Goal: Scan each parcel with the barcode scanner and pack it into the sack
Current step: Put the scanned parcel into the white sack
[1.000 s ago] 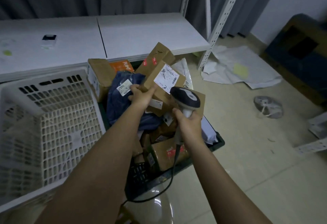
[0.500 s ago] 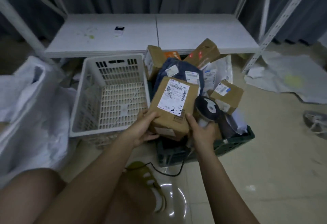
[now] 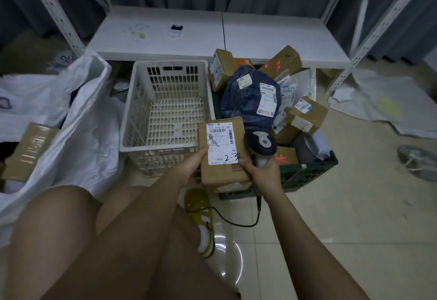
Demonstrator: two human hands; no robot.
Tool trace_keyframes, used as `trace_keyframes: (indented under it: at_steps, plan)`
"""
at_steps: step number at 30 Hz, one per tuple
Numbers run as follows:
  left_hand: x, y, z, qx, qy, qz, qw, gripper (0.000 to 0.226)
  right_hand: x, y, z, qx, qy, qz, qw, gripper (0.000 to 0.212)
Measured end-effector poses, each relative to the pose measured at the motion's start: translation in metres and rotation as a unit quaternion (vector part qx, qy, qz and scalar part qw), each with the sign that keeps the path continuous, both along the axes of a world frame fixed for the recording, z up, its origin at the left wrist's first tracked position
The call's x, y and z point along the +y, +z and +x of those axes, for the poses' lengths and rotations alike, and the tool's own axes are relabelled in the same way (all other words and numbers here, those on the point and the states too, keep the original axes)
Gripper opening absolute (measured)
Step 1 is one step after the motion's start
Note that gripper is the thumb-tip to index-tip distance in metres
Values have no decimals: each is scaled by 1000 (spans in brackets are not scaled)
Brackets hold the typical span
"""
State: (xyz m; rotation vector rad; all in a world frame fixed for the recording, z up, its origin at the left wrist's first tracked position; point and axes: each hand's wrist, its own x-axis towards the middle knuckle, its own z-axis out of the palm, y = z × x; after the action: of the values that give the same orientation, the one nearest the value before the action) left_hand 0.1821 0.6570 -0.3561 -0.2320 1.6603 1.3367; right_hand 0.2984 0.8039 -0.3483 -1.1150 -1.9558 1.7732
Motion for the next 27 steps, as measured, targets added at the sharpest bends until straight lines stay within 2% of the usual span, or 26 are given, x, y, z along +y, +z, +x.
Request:
trace_keyframes:
  at_steps: [3, 5, 7, 11, 14, 19, 27]
  plan:
    - [2, -2, -8, 4, 36, 27, 999, 41, 7, 2, -2, 8, 5, -21, 1000, 55]
    - [2, -5, -16, 38, 67, 58, 995, 51, 12, 9, -1, 48, -19, -41, 998, 37]
    - [4, -3, -22, 87, 88, 98, 987, 56, 19, 19, -2, 74, -49, -54, 995, 32]
    - [10, 2, -29, 160, 114, 142, 970, 66, 18, 43, -2, 68, 65, -30, 995, 15]
    - [10, -4, -29, 157, 123, 143, 969, 71, 3, 51, -2, 75, 106, -24, 991, 12]
    - [6, -6, -30, 160, 129, 143, 968, 76, -11, 54, -4, 71, 92, 17, 993, 27]
    - [5, -7, -31, 163, 135, 143, 967, 76, -13, 55, -3, 51, 91, 28, 994, 18]
